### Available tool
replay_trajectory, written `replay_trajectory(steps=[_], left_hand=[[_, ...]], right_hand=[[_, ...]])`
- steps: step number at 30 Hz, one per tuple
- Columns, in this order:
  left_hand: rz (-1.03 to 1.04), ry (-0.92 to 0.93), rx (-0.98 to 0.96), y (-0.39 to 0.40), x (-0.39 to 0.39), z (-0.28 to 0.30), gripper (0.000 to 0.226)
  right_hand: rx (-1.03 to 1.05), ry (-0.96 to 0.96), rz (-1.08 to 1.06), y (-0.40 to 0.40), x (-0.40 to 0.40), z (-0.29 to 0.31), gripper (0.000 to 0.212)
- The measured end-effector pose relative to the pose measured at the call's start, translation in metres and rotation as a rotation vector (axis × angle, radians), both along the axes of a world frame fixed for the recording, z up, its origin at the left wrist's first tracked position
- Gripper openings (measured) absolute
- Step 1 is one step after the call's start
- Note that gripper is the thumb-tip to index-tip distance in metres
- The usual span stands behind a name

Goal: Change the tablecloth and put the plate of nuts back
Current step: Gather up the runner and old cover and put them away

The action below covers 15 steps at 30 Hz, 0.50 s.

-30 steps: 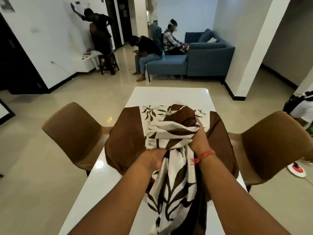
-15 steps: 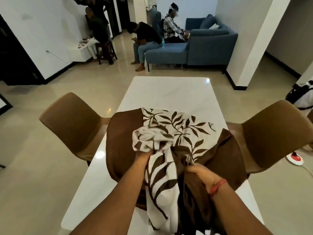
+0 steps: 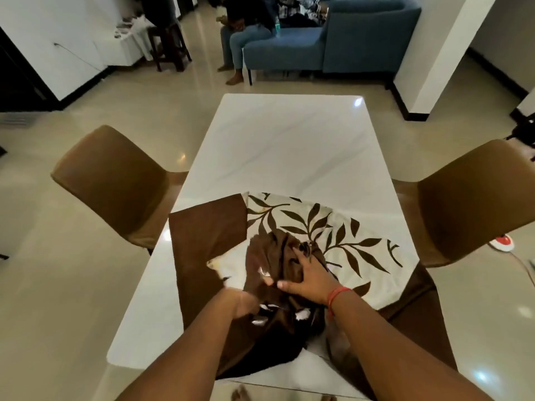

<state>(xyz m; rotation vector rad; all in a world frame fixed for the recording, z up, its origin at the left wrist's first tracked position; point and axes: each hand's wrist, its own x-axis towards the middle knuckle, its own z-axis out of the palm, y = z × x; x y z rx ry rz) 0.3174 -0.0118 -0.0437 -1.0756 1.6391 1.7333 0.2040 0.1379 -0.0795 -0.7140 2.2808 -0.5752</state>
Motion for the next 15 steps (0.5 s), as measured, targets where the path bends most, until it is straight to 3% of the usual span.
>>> replay_trajectory(steps=[2, 6, 9, 12, 15], left_hand=[[-0.028, -0.091, -0.273, -0.009, -0.007, -0.004, 0.019], [-0.111, -0.099, -0.550, -0.032, -0.001, -0.019, 0.046], [-0.103, -0.314, -0.824, -0.056, 0.030, -0.041, 0.064], [-0.108, -0.398, -0.718, -0.068, 0.046, -0.056, 0.072], [-0.022, -0.245, -0.656, -0.064, 0.034, -0.059, 0.059]], right_hand=[[0.187, 0.047, 0.027, 0.001, 0.002, -0.017, 0.117], [0.296, 0.170, 0.084, -0.013, 0.013, -0.028, 0.082], [0.316, 0.299, 0.150, -0.022, 0.017, -0.026, 0.053], [0.351, 0.360, 0.303, -0.029, 0.013, -0.016, 0.038], [0.398, 0.462, 0.613, -0.045, 0.008, -0.004, 0.031]])
